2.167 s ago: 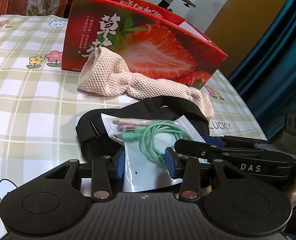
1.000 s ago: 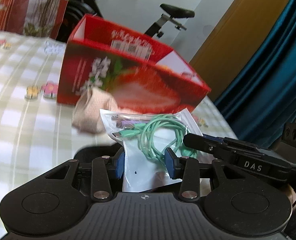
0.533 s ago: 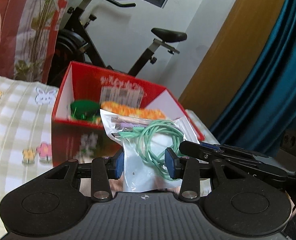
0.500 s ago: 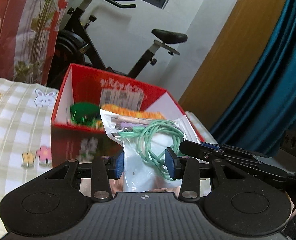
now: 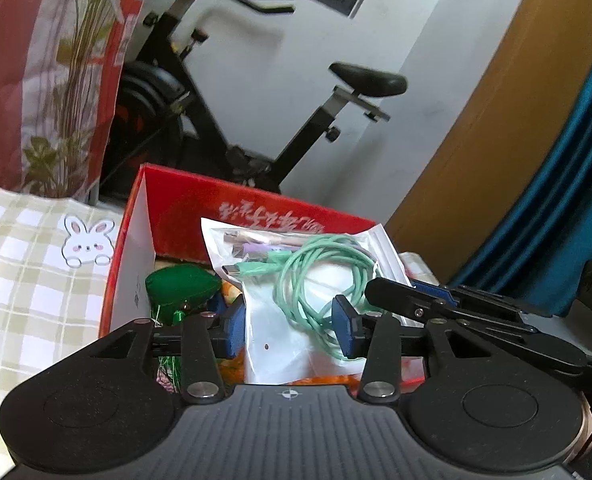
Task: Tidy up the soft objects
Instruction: 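Carry the cable bag with both grippers over the red box, then open both grippers to drop the cable bag into the box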
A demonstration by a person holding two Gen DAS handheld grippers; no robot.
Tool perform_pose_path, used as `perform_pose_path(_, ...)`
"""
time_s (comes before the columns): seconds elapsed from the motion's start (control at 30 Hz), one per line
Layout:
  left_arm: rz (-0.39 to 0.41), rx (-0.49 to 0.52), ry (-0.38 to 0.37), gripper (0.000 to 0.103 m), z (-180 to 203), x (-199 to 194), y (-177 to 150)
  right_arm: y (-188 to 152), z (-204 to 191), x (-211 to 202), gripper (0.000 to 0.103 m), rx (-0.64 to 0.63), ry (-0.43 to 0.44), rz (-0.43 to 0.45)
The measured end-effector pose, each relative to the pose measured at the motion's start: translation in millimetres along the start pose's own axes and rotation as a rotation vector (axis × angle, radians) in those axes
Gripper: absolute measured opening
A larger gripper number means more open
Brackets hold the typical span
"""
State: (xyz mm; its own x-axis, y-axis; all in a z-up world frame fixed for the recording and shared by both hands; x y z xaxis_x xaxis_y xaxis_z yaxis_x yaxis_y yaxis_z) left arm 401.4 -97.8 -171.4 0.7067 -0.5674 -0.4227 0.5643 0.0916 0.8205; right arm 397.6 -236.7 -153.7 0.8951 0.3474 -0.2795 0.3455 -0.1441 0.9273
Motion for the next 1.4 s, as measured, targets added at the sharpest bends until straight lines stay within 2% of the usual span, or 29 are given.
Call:
perform_pose_path(0.27,-0.078,-0.002,0.049,0.046,-15.1,28.8,-15.7,-28.3,16.9,32.2,0.022,0.015,-0.033,-0.095)
perform_pose_path(0.43,-0.1,0.022,0.084,0.046,-20.4,33.3,-21.7,-42.3,17.4,37.6,0.028,-0.007,-0.056,-0.136)
perform_pose_path(0.53,-0.108,0.057,0.124,0.049,-22.2,33.0,-23.4,-47.6,16.0,36.8,0.032,-0.051,-0.09,-0.154)
perform_pose_path(0.57,-0.107,0.072,0.129,0.054,-21.8,31.5,-22.9,-47.8,15.3,35.9,0.032,-0.064,-0.1,-0.155)
perform_pose_path(0.67,-0.095,0.097,0.127,0.073,-18.3,23.6,-20.1,-46.9,13.1,28.9,0.049,-0.084,-0.106,-0.148)
perform_pose_path(0.73,-0.074,0.117,0.135,0.082,-14.5,17.1,-15.7,-44.5,11.0,22.6,0.066,-0.106,-0.117,-0.134)
perform_pose_path(0.8,-0.043,0.133,0.141,0.095,-9.0,8.3,-10.5,-41.4,8.7,15.3,0.074,-0.118,-0.122,-0.119)
perform_pose_path(0.87,-0.006,0.151,0.149,0.1,-4.0,-1.1,-5.4,-38.1,6.5,8.0,0.084,-0.123,-0.131,-0.102)
perform_pose_path(0.93,0.016,0.166,0.168,0.103,-0.3,-10.4,-2.4,-35.0,5.0,-0.2,0.099,-0.138,-0.147,-0.077)
perform_pose_path(0.97,0.029,0.173,0.178,0.103,0.6,-16.2,-1.5,-34.1,3.7,-4.3,0.101,-0.149,-0.156,-0.066)
perform_pose_path(1.17,0.075,0.215,0.217,0.103,2.8,-39.9,-3.5,-36.1,-1.4,-25.3,0.102,-0.145,-0.18,-0.046)
perform_pose_path(1.4,0.117,0.256,0.313,0.103,-2.9,-72.6,-16.0,-49.9,-3.3,-51.1,0.103,-0.084,-0.218,-0.012)
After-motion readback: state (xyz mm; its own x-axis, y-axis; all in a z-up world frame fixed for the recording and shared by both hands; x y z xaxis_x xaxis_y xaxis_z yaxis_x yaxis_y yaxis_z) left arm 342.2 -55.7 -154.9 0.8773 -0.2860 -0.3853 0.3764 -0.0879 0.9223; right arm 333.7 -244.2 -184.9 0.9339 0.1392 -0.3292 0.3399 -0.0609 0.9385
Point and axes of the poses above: each gripper's, at about its wrist camera, not at the fingertips, and x roughly the way its jaws point, z to its right, y to its top, the point moved 10 cm from there along x, roughly the way its jaws point, and after that the axes turned 10 degrees about z, right-handed, at the moved point
